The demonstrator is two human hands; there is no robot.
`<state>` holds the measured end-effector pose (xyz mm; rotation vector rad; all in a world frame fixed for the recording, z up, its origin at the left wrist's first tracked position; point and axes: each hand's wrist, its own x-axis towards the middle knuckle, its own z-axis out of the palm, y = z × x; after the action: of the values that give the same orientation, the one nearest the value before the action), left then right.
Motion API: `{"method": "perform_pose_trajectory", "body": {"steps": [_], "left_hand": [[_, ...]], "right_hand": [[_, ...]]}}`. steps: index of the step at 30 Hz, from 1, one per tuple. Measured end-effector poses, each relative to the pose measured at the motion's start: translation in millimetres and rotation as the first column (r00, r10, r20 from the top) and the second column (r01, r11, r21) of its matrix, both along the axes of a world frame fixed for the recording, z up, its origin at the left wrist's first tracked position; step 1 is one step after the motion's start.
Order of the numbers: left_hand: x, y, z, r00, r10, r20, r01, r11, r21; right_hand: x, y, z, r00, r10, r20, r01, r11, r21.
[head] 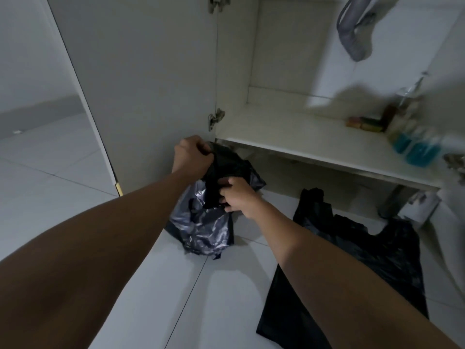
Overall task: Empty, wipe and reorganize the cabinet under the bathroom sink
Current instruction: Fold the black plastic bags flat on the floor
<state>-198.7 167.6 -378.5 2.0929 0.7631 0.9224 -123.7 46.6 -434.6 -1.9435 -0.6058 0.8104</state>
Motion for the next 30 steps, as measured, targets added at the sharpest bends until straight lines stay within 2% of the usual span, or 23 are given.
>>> {"method": "perform_pose_trajectory", "body": {"steps": [1,3,5,6,7,9,11,13,14,17,18,19,20,22,24,25,27,30], "left_hand": [[-1,-6,6,0.999,-0.034,0.019,0.033,0.999,0.038],[-5,-17,17,0.990,-0.137,0.032,0.128,0.973,0.191],[-7,-24,23,0.960,-0.280,0.012,0.253,0.885,0.392],[-8,-29,26,0.941,-0.337,-0.024,0.309,0.830,0.464],[-7,-35,29,0.922,-0.381,-0.062,0.358,0.783,0.509],[-4,-49,38,0.879,-0.465,-0.103,0.438,0.706,0.556],[-3,-62,44,0.843,-0.531,-0.091,0.473,0.649,0.596],[-5,-71,47,0.831,-0.554,-0.049,0.477,0.665,0.574],[-6,-72,49,0.837,-0.548,0.008,0.463,0.715,0.524],[-7,-71,60,0.872,-0.371,0.319,0.329,0.927,0.178],[-7,-65,64,0.878,-0.276,0.391,0.276,0.959,0.056],[-9,-56,66,0.900,-0.193,0.390,0.218,0.976,-0.020],[-12,-48,67,0.933,-0.153,0.325,0.175,0.984,-0.041],[-22,-34,59,0.983,-0.163,0.084,0.163,0.987,0.003],[-30,-28,49,0.967,-0.215,-0.134,0.217,0.976,0.001],[-32,-29,47,0.952,-0.244,-0.186,0.243,0.970,-0.027],[-31,-34,50,0.948,-0.263,-0.181,0.255,0.965,-0.064],[-23,-42,56,0.941,-0.268,-0.206,0.274,0.962,0.000]], "right_hand": [[-1,-3,4,0.995,-0.016,-0.097,0.019,1.000,0.025],[-3,-10,20,0.976,-0.162,-0.147,0.174,0.982,0.076],[1,-18,34,0.914,-0.372,-0.163,0.396,0.907,0.147],[2,-22,41,0.881,-0.410,-0.239,0.454,0.872,0.180],[3,-26,48,0.855,-0.396,-0.335,0.476,0.855,0.206],[6,-37,61,0.832,-0.273,-0.483,0.412,0.887,0.209],[8,-46,69,0.816,-0.192,-0.546,0.336,0.925,0.176],[12,-52,74,0.804,-0.178,-0.567,0.328,0.929,0.174],[14,-55,77,0.800,-0.183,-0.571,0.340,0.923,0.181],[14,-64,89,0.792,-0.166,-0.587,0.367,0.898,0.243],[15,-68,93,0.797,-0.152,-0.585,0.372,0.886,0.276],[13,-74,100,0.802,-0.139,-0.581,0.375,0.874,0.310],[11,-80,106,0.810,-0.133,-0.571,0.385,0.855,0.347],[12,-95,117,0.846,-0.119,-0.519,0.363,0.842,0.400],[14,-111,126,0.877,-0.070,-0.475,0.302,0.849,0.433],[14,-118,131,0.889,-0.064,-0.454,0.285,0.853,0.437],[21,-132,138,0.914,-0.098,-0.393,0.284,0.846,0.451],[30,-154,144,0.930,-0.057,-0.364,0.238,0.847,0.475]]}}
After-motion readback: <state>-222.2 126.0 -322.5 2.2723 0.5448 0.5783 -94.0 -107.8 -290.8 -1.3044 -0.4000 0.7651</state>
